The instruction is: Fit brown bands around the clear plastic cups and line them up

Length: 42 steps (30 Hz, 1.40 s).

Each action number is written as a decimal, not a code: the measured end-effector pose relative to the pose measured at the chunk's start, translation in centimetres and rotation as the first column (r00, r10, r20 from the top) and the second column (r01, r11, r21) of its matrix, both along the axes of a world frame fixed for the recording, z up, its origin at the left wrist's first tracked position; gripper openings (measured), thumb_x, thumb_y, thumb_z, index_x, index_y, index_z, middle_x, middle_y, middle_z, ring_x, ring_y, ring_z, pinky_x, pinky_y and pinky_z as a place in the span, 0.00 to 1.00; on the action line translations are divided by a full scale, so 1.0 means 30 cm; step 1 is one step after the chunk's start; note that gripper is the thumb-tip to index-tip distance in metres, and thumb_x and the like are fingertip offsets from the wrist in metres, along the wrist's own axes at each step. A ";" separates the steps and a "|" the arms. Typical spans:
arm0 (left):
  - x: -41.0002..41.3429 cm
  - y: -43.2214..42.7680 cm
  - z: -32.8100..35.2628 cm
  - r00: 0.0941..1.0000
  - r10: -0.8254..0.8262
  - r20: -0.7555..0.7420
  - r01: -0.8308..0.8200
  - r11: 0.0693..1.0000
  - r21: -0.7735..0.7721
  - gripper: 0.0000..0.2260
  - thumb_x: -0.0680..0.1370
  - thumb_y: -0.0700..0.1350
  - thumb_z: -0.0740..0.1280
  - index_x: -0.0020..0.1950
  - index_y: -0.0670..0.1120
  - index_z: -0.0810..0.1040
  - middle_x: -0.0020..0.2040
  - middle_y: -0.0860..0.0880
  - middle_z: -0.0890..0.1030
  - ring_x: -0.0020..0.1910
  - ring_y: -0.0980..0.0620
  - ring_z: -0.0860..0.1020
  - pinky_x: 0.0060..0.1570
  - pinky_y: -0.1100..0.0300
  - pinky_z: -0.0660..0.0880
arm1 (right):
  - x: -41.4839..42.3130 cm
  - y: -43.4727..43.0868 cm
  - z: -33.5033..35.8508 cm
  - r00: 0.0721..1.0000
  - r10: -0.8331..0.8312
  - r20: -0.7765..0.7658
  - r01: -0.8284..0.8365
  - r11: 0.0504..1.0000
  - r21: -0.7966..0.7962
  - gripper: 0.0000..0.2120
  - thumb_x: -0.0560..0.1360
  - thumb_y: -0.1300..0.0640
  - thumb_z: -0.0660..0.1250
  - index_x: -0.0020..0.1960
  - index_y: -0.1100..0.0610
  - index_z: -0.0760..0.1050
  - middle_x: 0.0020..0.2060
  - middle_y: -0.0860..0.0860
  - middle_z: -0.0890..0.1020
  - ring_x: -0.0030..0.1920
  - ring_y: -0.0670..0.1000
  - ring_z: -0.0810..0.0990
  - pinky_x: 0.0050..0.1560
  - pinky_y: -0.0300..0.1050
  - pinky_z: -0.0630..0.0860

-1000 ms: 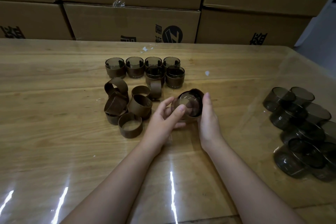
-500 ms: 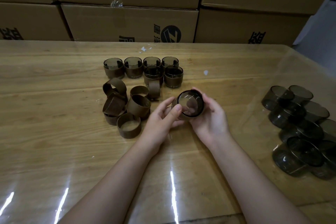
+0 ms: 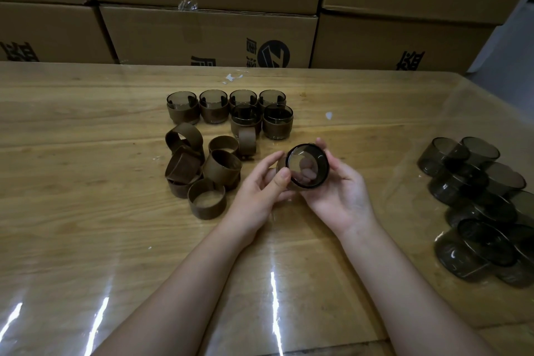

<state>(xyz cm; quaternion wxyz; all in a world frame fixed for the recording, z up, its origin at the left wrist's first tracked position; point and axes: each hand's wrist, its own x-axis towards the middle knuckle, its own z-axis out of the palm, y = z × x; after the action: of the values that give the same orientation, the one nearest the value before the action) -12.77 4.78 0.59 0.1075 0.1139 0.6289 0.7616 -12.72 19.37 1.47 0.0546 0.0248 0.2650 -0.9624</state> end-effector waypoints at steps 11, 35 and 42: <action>0.008 0.001 0.014 1.000 0.005 -0.030 -0.004 0.999 0.042 0.27 0.73 0.49 0.62 0.72 0.43 0.67 0.55 0.49 0.82 0.54 0.52 0.81 0.48 0.60 0.79 | 0.001 -0.008 0.005 0.997 0.011 -0.076 -0.018 0.997 -0.082 0.12 0.65 0.63 0.75 0.47 0.54 0.83 0.44 0.58 0.81 0.46 0.57 0.80 0.58 0.55 0.76; -0.002 -0.025 0.019 0.987 0.012 0.157 -0.054 0.963 0.263 0.22 0.72 0.46 0.66 0.65 0.40 0.74 0.58 0.38 0.78 0.55 0.42 0.78 0.51 0.49 0.77 | 0.047 -0.069 -0.006 0.930 -0.095 -0.356 0.340 0.589 0.733 0.18 0.70 0.46 0.69 0.59 0.34 0.76 0.55 0.44 0.80 0.59 0.45 0.78 0.56 0.40 0.76; -0.019 -0.036 0.009 0.981 -0.138 0.134 0.067 0.898 0.435 0.27 0.74 0.49 0.62 0.72 0.42 0.67 0.64 0.38 0.76 0.60 0.40 0.77 0.56 0.48 0.77 | 0.046 -0.111 -0.033 0.889 -0.112 -0.443 0.426 0.554 0.715 0.20 0.74 0.49 0.67 0.65 0.42 0.69 0.58 0.42 0.79 0.58 0.37 0.78 0.54 0.30 0.73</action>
<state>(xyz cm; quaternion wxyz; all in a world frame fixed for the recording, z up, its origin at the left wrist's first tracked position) -13.34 3.70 0.87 0.1706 0.1057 0.4287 0.8809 -11.34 16.04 0.47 -0.1605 -0.0827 0.6635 -0.7261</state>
